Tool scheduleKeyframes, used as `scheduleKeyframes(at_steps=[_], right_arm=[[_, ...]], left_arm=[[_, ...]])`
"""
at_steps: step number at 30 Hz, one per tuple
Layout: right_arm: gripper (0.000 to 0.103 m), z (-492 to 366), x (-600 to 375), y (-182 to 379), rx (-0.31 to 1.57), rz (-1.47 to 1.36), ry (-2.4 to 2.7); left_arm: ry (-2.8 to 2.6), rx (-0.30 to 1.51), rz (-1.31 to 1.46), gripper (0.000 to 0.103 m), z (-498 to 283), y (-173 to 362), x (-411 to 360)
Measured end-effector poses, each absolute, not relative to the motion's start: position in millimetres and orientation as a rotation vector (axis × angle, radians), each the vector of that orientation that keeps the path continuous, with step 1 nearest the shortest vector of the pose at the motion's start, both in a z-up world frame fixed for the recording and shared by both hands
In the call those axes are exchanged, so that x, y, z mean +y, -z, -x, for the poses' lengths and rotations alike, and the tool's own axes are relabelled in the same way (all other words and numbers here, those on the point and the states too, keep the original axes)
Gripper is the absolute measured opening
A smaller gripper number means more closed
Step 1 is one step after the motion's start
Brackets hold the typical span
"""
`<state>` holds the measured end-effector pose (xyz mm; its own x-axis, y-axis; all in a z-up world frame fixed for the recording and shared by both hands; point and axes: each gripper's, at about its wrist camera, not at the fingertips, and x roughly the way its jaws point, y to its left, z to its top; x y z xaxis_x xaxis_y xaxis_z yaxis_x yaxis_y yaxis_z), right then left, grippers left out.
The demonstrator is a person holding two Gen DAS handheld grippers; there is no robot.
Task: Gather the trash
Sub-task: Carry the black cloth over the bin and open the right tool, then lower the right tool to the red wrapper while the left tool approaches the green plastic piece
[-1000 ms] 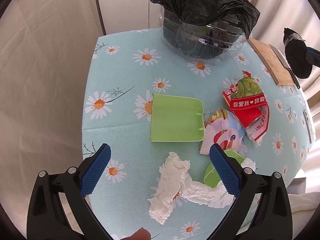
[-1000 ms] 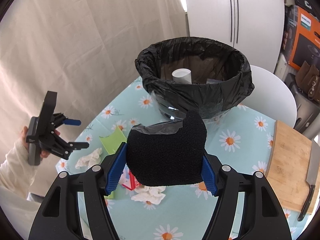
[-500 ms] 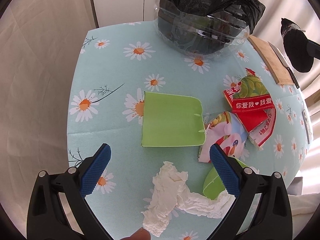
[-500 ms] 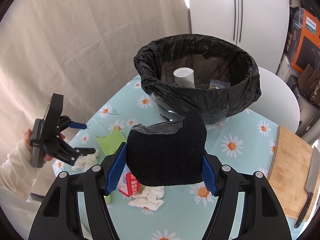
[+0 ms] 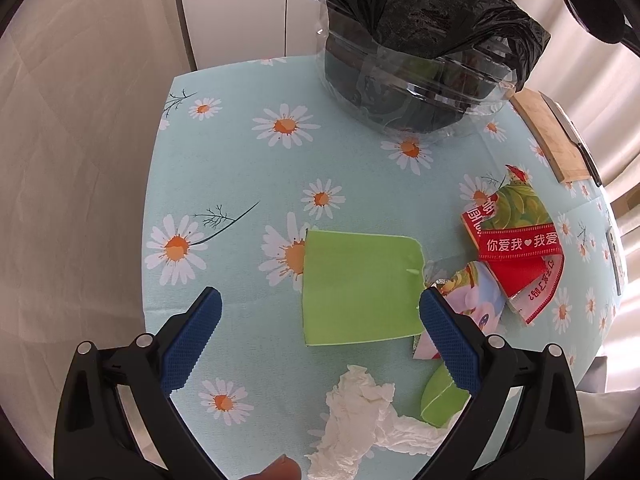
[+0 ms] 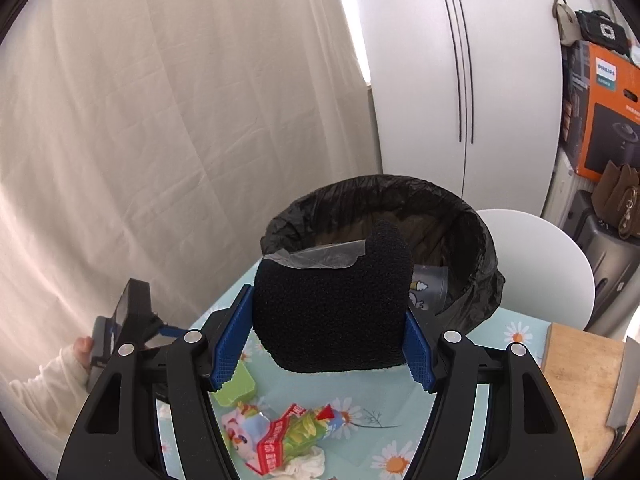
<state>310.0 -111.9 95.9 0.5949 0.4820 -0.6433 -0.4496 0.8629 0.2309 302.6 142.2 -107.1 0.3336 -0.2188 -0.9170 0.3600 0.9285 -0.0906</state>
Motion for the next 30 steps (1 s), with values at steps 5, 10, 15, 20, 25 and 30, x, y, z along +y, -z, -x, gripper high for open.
scheduleKeyframes(at_steps=[5,10,15,20,25,30], right_arm=[[0.07,-334.5,-115.9,-99.2,0.713,-0.084,-0.424],[0.094,-341.0,-120.4,-93.7,0.694,-0.095,-0.314],[0.093,-329.7,-121.9,-81.6,0.747,-0.045,-0.313],[0.093,-311.4,-131.3,-70.1,0.787,-0.046,-0.305],[0.093,-296.1,-137.0,-60.6,0.825,-0.049,-0.306],[0.093,-279.4,-133.7,-51.6,0.856,-0.041,-0.326]], left_arm=[[0.385,1.184,-0.151,0.097,-308.3,111.7,141.9],[0.386,1.19,-0.163,0.097,-309.6,113.8,141.7],[0.388,1.192,-0.163,0.097,-307.6,114.2,140.0],[0.397,1.193,-0.175,0.097,-301.5,113.1,133.4],[0.399,1.196,-0.183,0.097,-293.6,113.8,128.5],[0.406,1.207,-0.199,0.097,-286.8,117.4,124.1]])
